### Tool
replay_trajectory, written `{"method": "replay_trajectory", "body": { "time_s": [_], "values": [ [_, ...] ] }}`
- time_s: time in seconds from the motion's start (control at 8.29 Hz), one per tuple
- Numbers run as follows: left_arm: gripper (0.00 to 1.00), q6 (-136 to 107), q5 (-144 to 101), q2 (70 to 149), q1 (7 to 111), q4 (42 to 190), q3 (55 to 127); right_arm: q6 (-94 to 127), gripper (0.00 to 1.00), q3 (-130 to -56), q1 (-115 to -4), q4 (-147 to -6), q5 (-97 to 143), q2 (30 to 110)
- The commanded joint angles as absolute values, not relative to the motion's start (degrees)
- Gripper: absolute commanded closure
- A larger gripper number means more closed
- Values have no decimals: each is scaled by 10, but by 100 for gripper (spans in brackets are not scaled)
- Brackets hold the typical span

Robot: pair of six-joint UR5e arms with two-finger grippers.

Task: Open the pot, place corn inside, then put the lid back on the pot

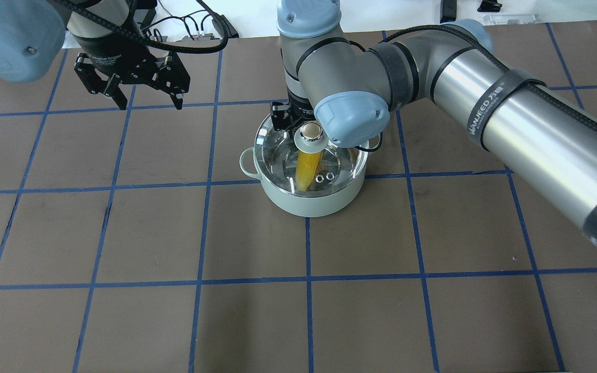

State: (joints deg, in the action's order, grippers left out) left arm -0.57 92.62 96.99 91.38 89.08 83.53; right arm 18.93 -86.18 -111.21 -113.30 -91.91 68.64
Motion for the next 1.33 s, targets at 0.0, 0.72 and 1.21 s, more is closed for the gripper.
{"method": "replay_trajectory", "body": {
  "time_s": [0.0,0.72,1.21],
  "values": [
    [0,-5,927,969,914,891,836,187,0,-861,-1108,-1133,-921,703],
    [0,-5,918,957,915,889,834,90,0,-861,-966,-897,-913,907],
    [0,-6,907,954,915,890,835,73,0,-864,-933,-859,-892,921]
  ]
}}
